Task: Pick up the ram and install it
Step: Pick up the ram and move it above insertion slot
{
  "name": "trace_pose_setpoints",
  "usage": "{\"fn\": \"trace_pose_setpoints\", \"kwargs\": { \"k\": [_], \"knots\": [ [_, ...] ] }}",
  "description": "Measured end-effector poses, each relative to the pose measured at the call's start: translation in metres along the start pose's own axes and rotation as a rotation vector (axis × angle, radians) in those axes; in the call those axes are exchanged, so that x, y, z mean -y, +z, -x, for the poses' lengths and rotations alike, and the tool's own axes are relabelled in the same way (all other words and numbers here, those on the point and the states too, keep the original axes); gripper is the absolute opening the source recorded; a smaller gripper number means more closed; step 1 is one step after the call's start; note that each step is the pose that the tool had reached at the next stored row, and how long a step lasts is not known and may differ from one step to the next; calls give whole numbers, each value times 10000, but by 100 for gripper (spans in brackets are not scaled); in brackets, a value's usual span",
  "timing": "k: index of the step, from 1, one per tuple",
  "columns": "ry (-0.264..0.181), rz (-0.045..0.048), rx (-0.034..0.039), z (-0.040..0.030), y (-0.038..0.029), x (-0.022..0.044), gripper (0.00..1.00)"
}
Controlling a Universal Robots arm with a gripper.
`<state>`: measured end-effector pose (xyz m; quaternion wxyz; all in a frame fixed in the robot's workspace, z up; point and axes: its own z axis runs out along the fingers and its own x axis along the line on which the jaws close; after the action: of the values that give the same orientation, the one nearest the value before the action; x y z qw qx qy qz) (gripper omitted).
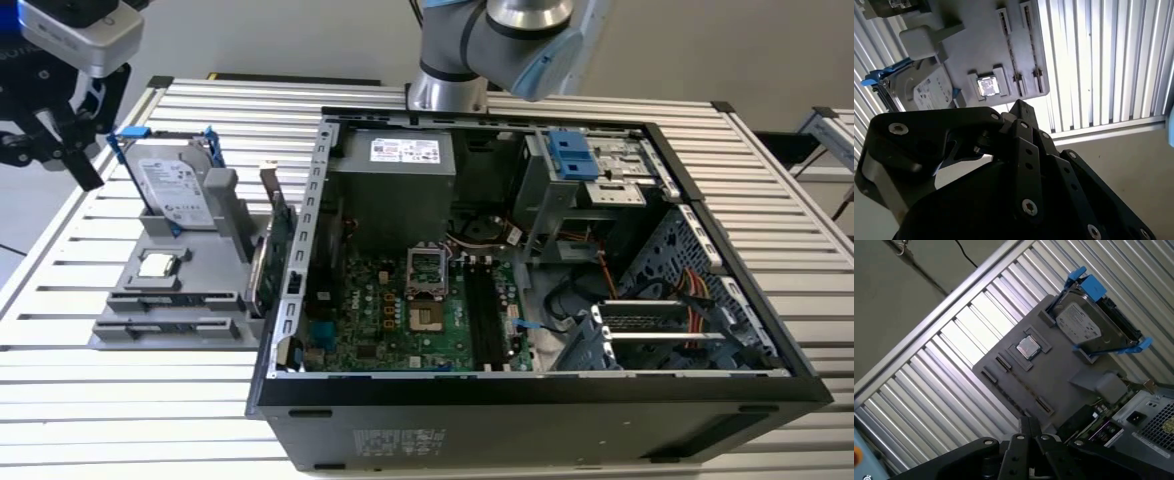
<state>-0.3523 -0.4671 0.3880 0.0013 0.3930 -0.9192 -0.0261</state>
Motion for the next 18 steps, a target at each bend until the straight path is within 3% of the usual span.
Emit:
{"fn": "trace_pose_setpoints", "kwargs": {
  "k": [18],
  "knots": [
    [-1182, 21, -58, 0, 0, 0, 0]
  ]
}}
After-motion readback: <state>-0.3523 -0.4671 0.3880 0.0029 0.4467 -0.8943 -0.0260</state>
